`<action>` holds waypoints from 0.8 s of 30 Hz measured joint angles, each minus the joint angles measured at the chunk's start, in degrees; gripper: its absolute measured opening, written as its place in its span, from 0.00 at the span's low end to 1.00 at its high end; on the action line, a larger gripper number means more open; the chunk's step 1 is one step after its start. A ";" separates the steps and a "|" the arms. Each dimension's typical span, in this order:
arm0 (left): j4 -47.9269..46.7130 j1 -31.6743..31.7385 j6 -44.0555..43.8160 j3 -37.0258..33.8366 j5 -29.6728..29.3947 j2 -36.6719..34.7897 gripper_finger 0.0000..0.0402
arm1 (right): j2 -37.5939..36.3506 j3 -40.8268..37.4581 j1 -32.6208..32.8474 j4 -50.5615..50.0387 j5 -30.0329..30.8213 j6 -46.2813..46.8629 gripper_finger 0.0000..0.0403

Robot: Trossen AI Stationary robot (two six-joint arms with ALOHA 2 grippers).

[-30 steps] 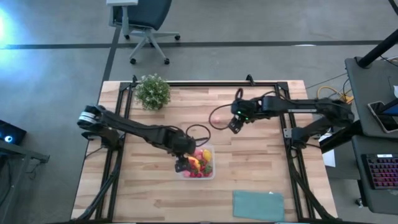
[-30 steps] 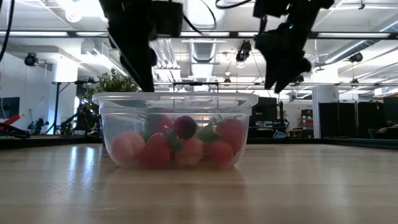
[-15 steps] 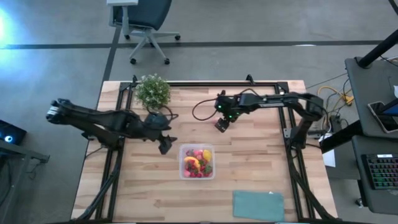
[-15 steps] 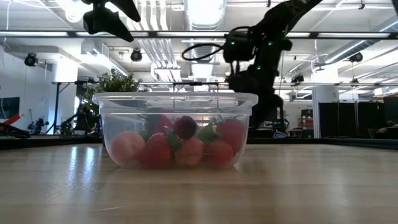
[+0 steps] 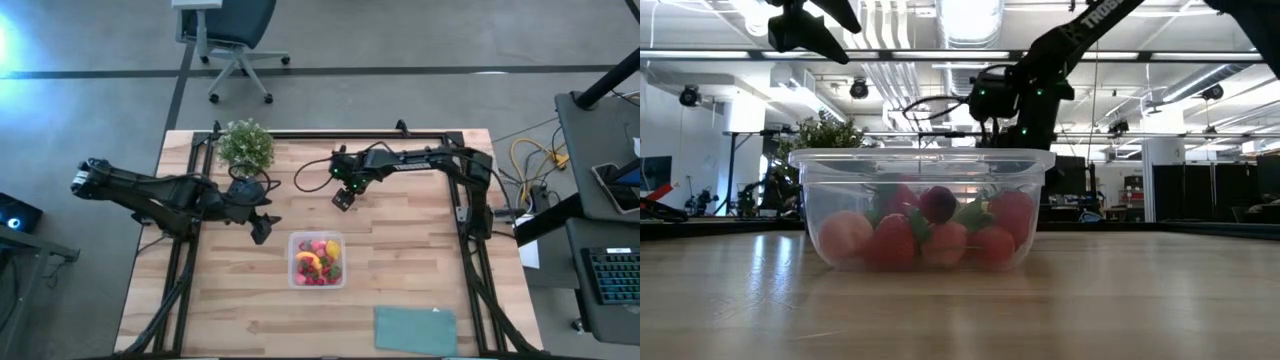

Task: Pick and placing Produce into tupperware
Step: Put the pink peach into the transparent container

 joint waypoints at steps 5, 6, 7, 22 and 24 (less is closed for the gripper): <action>-1.20 0.00 0.02 0.00 0.01 -0.03 0.67 | 3.10 1.80 -0.05 -1.65 0.36 0.19 0.54; -1.27 0.01 0.02 0.00 0.01 -0.04 0.67 | 3.35 1.85 -0.05 -1.86 0.46 0.19 0.54; -1.23 0.00 0.02 0.00 0.03 -0.05 0.67 | 3.64 1.93 -0.05 -2.16 0.50 0.21 0.54; -1.28 0.02 0.52 0.00 0.01 -0.07 0.67 | 3.76 2.35 -0.14 -0.26 0.49 -0.16 0.54; -1.28 0.02 0.50 0.00 0.01 -0.07 0.67 | 3.76 2.35 -0.16 -0.28 0.49 -0.21 0.53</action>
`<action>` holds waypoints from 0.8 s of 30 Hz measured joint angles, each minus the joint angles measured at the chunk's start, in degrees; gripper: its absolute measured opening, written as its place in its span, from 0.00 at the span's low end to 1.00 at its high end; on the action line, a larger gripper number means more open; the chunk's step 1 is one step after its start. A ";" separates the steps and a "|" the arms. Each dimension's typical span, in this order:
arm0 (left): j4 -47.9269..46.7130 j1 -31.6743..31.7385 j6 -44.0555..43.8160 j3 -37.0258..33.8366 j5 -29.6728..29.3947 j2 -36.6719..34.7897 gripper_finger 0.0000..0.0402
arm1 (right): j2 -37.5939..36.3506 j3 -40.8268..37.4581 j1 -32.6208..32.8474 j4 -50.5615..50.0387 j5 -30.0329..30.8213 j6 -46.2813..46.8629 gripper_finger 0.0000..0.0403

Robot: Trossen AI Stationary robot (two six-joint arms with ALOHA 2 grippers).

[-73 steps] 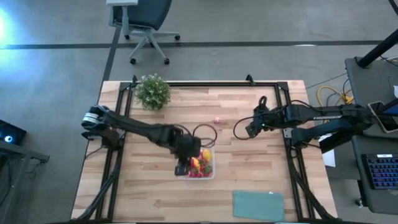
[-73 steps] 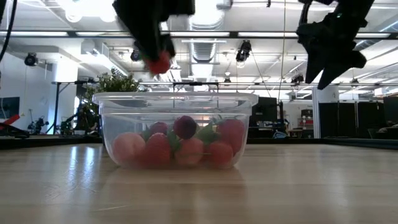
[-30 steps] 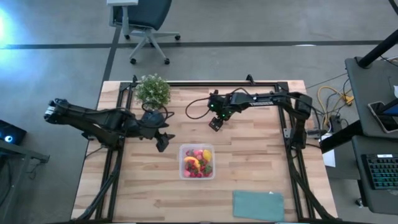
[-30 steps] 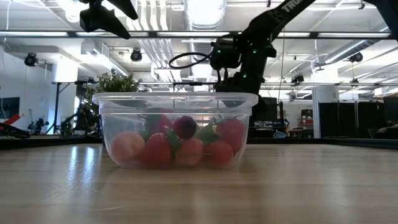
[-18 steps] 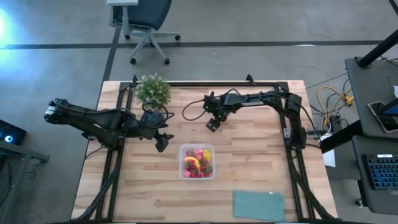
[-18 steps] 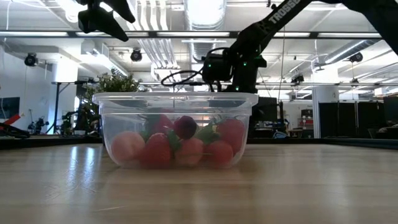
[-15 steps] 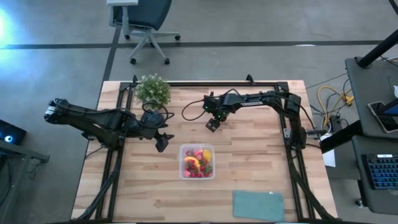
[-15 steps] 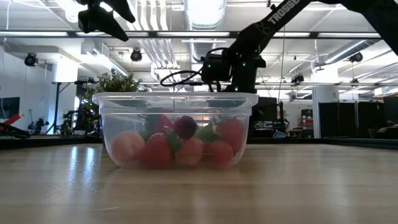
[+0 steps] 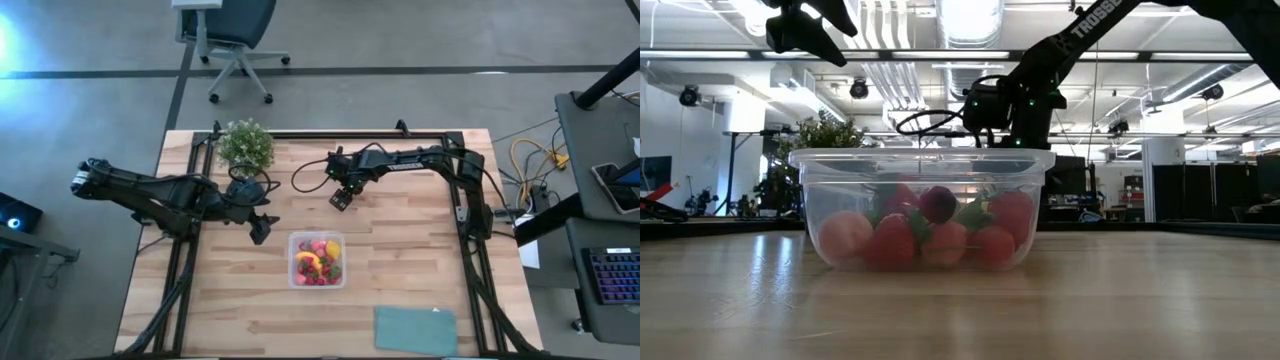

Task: Pick and placing Produce into tupperware
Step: Put the pink peach into the transparent container

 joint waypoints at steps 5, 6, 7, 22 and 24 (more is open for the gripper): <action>0.00 0.00 0.00 0.00 0.00 0.00 0.67 | 0.00 0.00 0.00 0.00 0.01 0.00 0.44; 0.00 0.00 0.01 0.00 0.00 0.00 0.67 | 0.00 0.00 0.00 0.02 0.01 0.00 0.42; 0.00 0.00 0.00 0.00 0.00 0.00 0.67 | 0.00 0.00 0.00 0.02 0.01 0.00 0.41; -0.09 0.00 0.04 -0.04 -0.07 0.00 0.67 | -0.41 -0.02 0.01 -1.50 -0.57 -0.02 0.32; -0.09 0.00 0.04 -0.07 -0.09 0.00 0.67 | -1.38 -0.06 0.14 -2.09 -2.14 0.12 0.32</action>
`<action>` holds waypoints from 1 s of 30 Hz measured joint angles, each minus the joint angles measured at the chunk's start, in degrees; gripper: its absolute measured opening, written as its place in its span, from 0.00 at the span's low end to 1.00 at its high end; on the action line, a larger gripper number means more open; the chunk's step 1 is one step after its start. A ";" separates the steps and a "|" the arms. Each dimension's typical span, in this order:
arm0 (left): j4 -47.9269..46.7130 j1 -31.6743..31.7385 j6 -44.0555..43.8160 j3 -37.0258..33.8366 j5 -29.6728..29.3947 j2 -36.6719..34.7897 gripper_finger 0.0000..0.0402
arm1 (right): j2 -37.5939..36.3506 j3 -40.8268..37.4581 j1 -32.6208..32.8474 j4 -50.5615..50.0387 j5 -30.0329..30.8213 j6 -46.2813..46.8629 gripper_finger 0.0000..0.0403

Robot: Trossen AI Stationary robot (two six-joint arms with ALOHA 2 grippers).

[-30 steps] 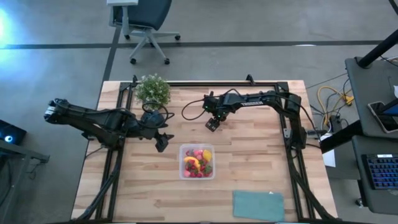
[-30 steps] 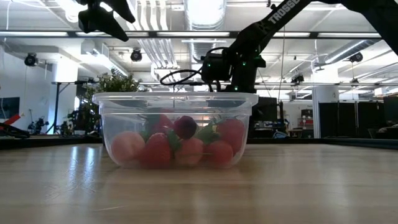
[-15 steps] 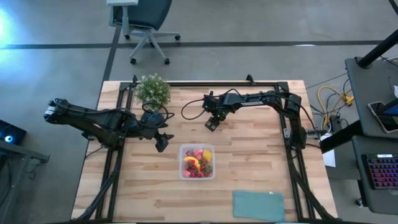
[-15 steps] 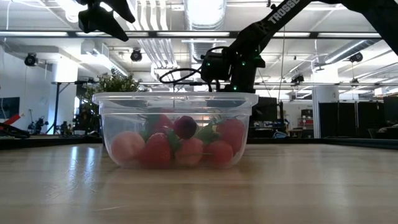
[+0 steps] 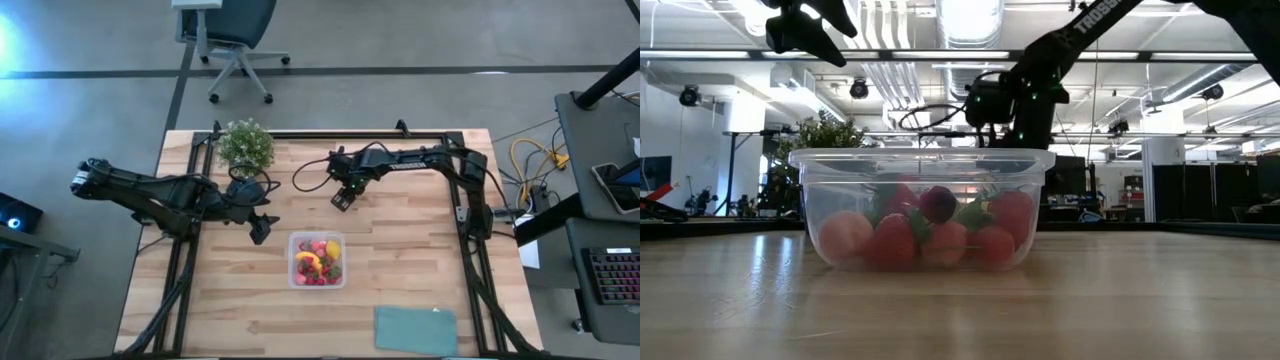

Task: Pick and placing Produce into tupperware
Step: Put the pink peach into the transparent container

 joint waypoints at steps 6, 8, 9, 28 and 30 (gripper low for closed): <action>0.00 0.00 0.19 -0.07 -0.02 0.00 0.67 | -8.40 0.02 2.61 -2.11 -4.39 0.63 0.32; 0.04 0.00 1.16 -0.07 -0.07 0.00 0.67 | -12.31 0.02 4.56 -2.00 -7.04 0.02 0.32; 0.00 0.00 1.41 -0.07 -0.13 0.00 0.67 | -14.11 0.02 5.83 -1.75 -8.09 -0.01 0.32; -0.75 -0.02 1.53 -0.17 -3.34 -7.72 0.67 | -10.16 0.04 24.58 7.69 -8.00 10.42 0.37; -0.81 -0.04 1.37 -0.17 -3.32 -8.82 0.67 | -8.93 0.04 24.76 7.86 -6.78 10.44 0.37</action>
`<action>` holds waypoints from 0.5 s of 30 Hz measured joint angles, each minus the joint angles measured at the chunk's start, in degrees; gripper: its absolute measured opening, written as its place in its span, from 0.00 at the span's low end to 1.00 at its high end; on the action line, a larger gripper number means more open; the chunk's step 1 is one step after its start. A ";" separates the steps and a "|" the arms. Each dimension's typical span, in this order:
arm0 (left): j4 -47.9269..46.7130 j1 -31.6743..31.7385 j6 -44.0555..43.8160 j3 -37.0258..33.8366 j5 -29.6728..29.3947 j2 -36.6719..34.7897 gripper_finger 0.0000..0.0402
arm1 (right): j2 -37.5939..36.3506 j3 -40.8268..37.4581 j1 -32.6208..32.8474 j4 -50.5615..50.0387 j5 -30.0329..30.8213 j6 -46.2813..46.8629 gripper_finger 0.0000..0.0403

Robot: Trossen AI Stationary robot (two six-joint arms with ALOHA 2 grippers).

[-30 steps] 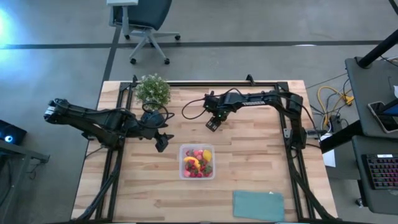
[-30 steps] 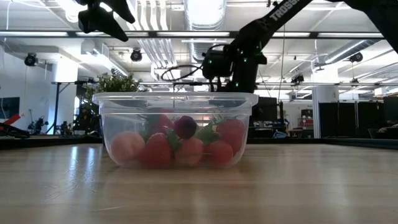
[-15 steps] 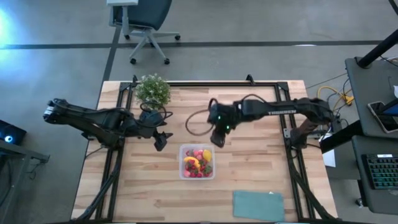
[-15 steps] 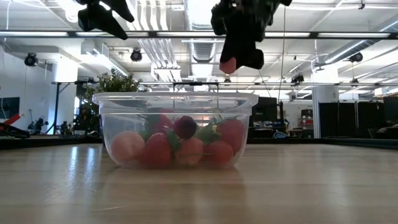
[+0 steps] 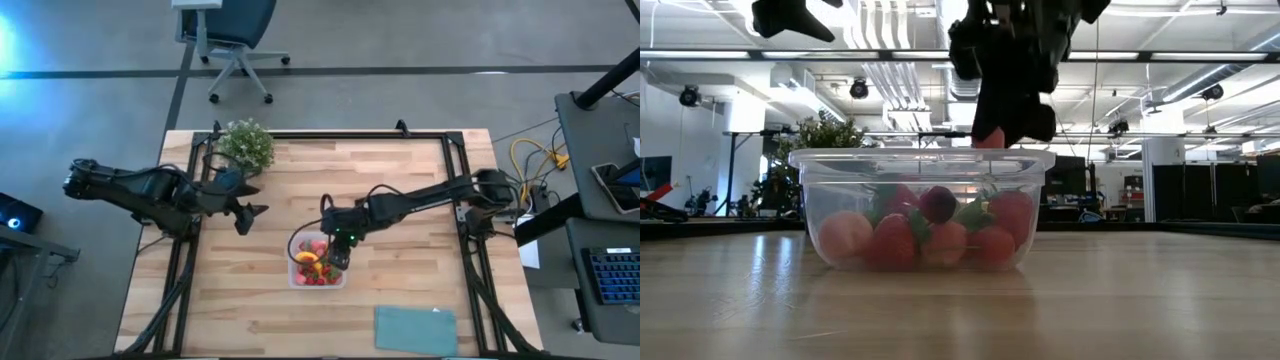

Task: Pick and placing Produce into tupperware
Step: Put the pink peach into the transparent container

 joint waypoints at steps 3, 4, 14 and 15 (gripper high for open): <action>0.01 0.00 -0.34 0.00 0.01 -1.38 0.67 | 1.09 0.00 0.02 -0.04 0.53 0.01 0.37; 0.02 0.00 -0.36 0.00 0.08 -1.76 0.67 | 1.16 -0.02 0.02 -0.08 0.56 0.00 0.37; 0.00 0.00 -0.36 0.00 0.37 -3.99 0.67 | 1.03 -0.02 -0.63 -0.33 3.08 -0.11 0.36; 0.00 0.00 -0.36 0.00 0.37 -3.97 0.67 | 1.02 -0.02 -0.63 -0.11 3.07 -0.52 0.35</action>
